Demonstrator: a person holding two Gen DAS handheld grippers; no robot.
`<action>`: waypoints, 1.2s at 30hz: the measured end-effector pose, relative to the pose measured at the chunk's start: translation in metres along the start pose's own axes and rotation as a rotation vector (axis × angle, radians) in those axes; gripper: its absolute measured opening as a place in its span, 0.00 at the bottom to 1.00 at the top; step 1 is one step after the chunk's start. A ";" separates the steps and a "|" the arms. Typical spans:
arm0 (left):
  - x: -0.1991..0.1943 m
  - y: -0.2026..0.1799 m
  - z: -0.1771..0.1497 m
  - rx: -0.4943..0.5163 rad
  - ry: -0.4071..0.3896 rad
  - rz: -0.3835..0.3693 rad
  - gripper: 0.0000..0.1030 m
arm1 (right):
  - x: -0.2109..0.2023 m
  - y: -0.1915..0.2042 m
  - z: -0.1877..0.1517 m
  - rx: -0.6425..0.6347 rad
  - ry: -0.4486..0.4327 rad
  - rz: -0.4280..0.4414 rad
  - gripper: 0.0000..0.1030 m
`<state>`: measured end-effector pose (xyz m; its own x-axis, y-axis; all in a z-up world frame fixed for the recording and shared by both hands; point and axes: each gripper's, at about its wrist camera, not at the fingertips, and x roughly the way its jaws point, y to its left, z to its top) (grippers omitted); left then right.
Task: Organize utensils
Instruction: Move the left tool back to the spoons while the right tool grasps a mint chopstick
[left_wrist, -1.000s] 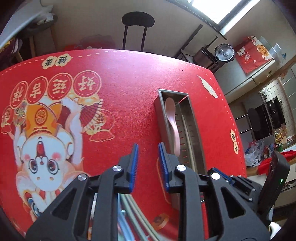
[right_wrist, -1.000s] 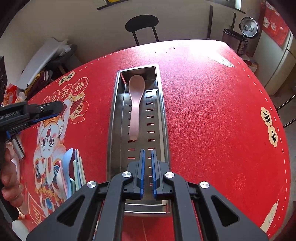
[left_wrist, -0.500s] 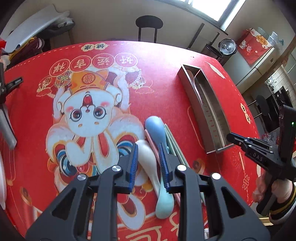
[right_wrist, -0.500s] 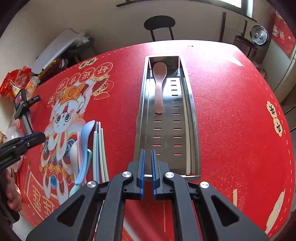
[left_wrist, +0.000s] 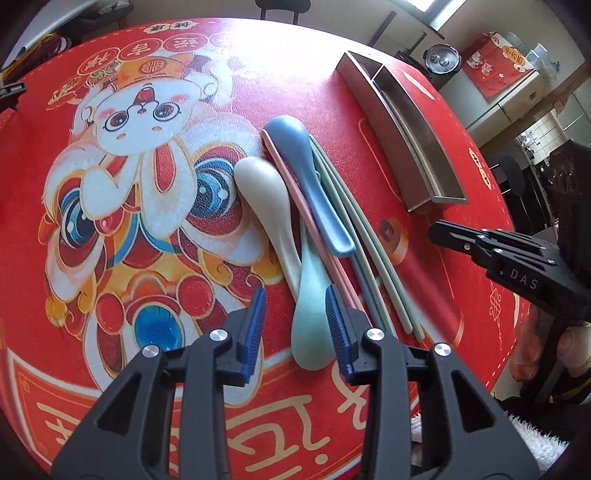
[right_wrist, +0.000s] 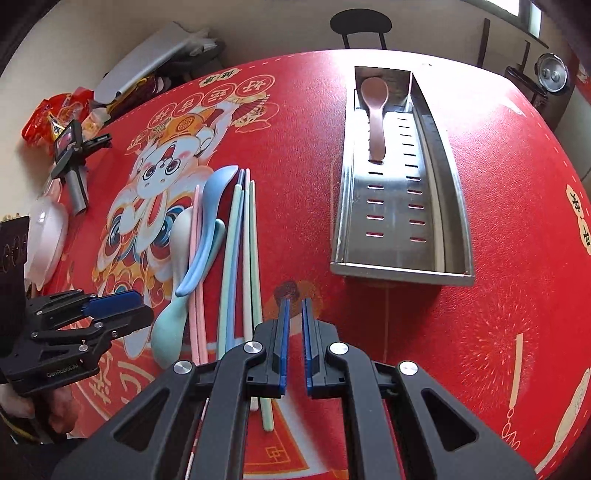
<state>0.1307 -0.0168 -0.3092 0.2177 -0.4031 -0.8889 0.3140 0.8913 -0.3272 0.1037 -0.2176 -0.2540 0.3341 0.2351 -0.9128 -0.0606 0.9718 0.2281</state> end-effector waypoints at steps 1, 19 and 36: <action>0.001 0.000 -0.001 -0.004 0.003 -0.007 0.35 | 0.002 0.002 -0.001 -0.007 0.006 0.006 0.07; 0.005 0.001 -0.007 -0.028 0.002 -0.013 0.35 | 0.034 0.029 -0.007 -0.138 0.080 0.011 0.08; 0.008 0.004 -0.003 -0.023 0.018 -0.032 0.33 | 0.039 0.031 -0.005 -0.174 0.071 -0.035 0.09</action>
<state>0.1307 -0.0157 -0.3189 0.1914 -0.4276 -0.8835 0.2990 0.8828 -0.3624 0.1098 -0.1785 -0.2841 0.2718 0.1964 -0.9421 -0.2141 0.9668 0.1397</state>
